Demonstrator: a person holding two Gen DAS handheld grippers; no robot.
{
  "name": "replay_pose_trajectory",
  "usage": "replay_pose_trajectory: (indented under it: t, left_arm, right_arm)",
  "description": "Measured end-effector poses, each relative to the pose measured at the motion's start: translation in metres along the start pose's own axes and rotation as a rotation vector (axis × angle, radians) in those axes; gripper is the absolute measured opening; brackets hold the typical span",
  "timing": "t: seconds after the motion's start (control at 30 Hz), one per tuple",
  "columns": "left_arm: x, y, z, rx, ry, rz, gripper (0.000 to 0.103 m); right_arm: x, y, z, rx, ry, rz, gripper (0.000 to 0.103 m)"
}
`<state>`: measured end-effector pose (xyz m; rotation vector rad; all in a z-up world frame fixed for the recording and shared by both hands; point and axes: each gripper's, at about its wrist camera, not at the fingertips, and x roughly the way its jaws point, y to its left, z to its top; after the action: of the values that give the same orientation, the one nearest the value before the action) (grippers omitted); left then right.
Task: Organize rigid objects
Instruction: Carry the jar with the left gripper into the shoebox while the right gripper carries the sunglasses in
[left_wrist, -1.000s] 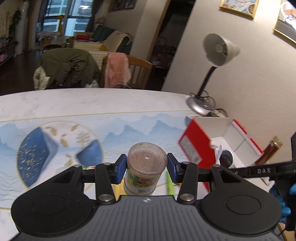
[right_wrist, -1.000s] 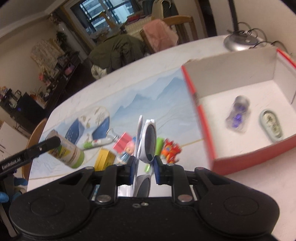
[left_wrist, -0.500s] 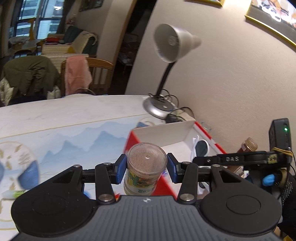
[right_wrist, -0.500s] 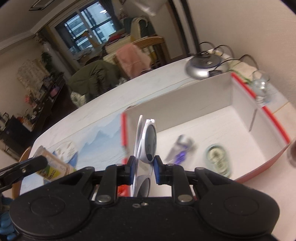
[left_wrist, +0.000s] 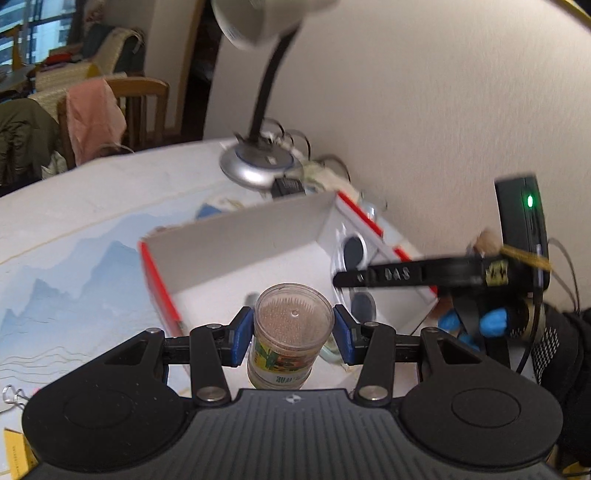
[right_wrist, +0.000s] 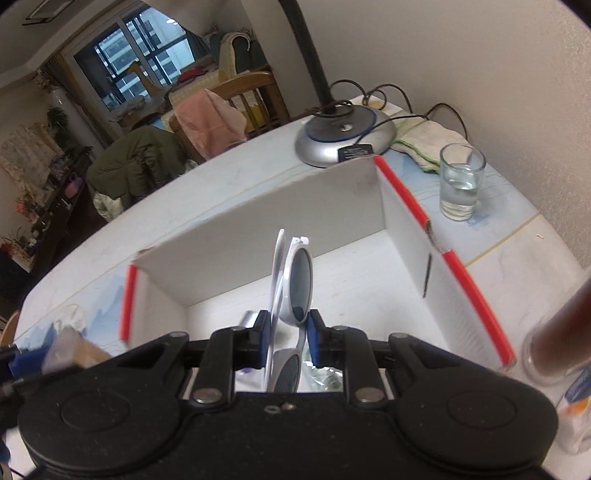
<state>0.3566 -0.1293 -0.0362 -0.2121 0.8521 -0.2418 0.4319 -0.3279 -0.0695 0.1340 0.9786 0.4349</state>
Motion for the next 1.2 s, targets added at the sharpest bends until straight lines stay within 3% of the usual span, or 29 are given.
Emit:
replay_pose_trajectory:
  t: [0.3, 0.53, 0.9, 1.2]
  left_arm:
    - [0.061, -0.017, 0.002, 0.037, 0.165, 0.03, 0.045]
    - [0.089, -0.02, 0.003, 0.05, 0.231, 0.042, 0.045]
    - [0.117, -0.022, 0.012, 0.07, 0.248, 0.071, 0.045]
    - [0.142, -0.028, 0.025, 0.108, 0.229, 0.092, 0.045]
  right_arm:
    - [0.028, -0.021, -0.001, -0.05, 0.064, -0.011, 0.02]
    - [0.038, -0.027, -0.007, -0.085, 0.105, -0.015, 0.02]
    - [0.046, -0.033, -0.008, -0.082, 0.132, 0.002, 0.022]
    - [0.038, -0.045, -0.002, 0.001, 0.116, 0.018, 0.028]
